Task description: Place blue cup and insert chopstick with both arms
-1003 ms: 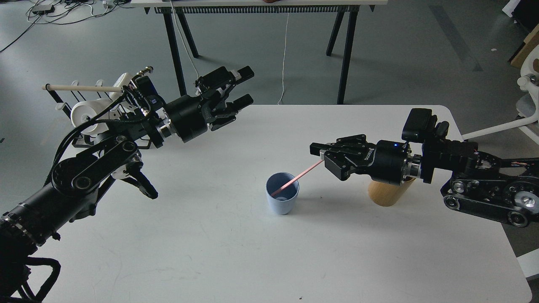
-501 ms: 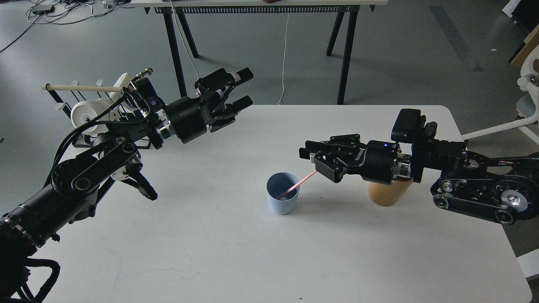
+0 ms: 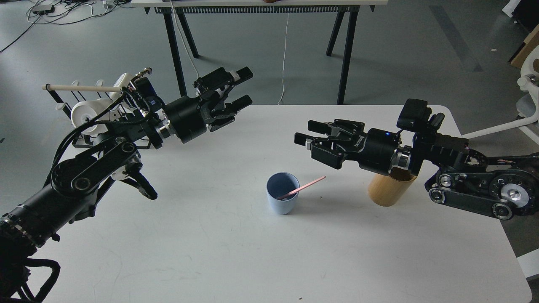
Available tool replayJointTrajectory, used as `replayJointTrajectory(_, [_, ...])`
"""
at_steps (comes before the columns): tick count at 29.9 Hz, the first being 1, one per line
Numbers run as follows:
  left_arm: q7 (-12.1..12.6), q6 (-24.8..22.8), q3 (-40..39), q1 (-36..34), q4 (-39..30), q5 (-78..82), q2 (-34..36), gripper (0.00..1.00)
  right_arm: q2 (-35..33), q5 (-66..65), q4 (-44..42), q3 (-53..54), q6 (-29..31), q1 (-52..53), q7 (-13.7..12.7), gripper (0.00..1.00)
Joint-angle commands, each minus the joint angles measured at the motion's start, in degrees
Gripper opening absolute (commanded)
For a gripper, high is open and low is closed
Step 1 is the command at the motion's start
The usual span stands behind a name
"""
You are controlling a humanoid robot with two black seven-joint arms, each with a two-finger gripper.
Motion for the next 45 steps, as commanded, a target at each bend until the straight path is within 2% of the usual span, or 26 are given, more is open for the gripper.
replayJointTrajectory(1, [0.0,0.0,-0.1,-0.1,0.0,-0.2,0.0,0.95,-3.5,5.3,5.5,1.5,0.0,-0.2,0.0,0.67])
replayJointTrajectory(6, [0.0,0.0,-0.9,-0.2,0.0,-1.7,0.4,0.95,-9.9,7.6,8.6,4.9,-0.4,-3.1,0.0,0.67])
replayJointTrajectory(12, [0.0,0.0,-1.9,-0.2,-0.1,-4.9,1.8,0.95,-13.8,15.1,10.7,17.8,-0.4,-13.8,0.0,0.7])
replayJointTrajectory(18, [0.0,0.0,-3.4,0.0,-0.2,-6.5,2.0,0.95,-13.3,23.7,10.2,29.6,0.2,-22.6,0.0,0.7])
replayJointTrajectory(25, [0.0,0.0,-3.7,1.4,-0.7,-6.8,3.2,0.95,-10.6,37.6,9.9,32.8,2.4,-23.4,0.0,0.73])
replayJointTrajectory(29, [0.0,0.0,-6.2,2.7,-0.8,-8.3,3.7,0.95,-9.1,44.9,8.4,35.1,10.9,-23.4,0.0,0.73])
replayJointTrajectory(34, [0.0,0.0,-9.3,4.0,-1.0,-8.4,4.7,0.96,-7.8,55.7,3.2,39.7,26.7,-24.7,0.0,0.76])
replayJointTrajectory(37, [0.0,0.0,-10.8,4.8,-1.6,-8.4,5.3,0.97,-5.9,60.0,-0.3,43.5,37.9,-26.0,0.0,0.83])
replayJointTrajectory(38, [0.0,0.0,-11.5,5.1,-2.2,-8.6,5.3,0.97,-5.3,60.3,-1.1,44.4,40.1,-26.2,0.0,0.89])
replayJointTrajectory(39, [0.0,0.0,-12.3,5.5,-2.9,-8.6,5.3,0.97,-4.6,60.2,-1.9,44.7,41.3,-26.2,0.0,0.98])
replayJointTrajectory(45, [0.0,0.0,-13.7,5.8,-3.4,-8.8,5.0,0.97,-1.7,59.9,-3.6,44.2,40.6,-26.6,0.0,0.99])
